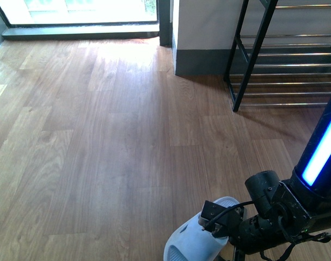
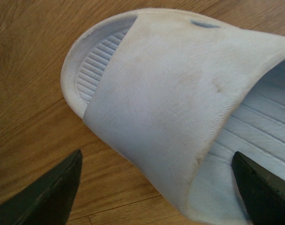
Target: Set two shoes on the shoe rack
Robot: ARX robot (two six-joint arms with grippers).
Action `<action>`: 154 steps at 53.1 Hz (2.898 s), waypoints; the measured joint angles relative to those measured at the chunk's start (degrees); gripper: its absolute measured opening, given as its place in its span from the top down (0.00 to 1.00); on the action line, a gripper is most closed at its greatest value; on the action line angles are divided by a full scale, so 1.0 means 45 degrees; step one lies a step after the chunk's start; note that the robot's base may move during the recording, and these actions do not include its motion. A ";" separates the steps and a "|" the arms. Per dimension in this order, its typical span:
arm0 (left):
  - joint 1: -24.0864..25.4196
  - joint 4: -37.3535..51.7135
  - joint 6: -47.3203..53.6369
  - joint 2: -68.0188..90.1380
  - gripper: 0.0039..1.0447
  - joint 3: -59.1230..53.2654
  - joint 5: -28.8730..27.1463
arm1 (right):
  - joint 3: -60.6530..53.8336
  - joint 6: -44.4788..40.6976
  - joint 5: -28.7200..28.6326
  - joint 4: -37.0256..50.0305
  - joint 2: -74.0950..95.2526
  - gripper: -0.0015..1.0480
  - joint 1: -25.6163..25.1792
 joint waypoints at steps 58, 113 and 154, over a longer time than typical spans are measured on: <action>0.0000 0.0000 -0.0005 0.0000 0.98 0.0000 0.0000 | -1.0171 0.4537 0.4585 0.3172 -2.1614 0.98 -0.2603; 0.0005 0.0000 0.0000 0.0000 0.98 0.0000 -0.0049 | -1.2473 0.6800 0.6994 -0.2506 -3.3859 0.98 -0.1370; -0.0044 0.0000 0.0039 0.0010 0.98 0.0000 0.0049 | -1.2556 0.6829 0.7033 -0.2526 -3.3883 0.98 -0.1355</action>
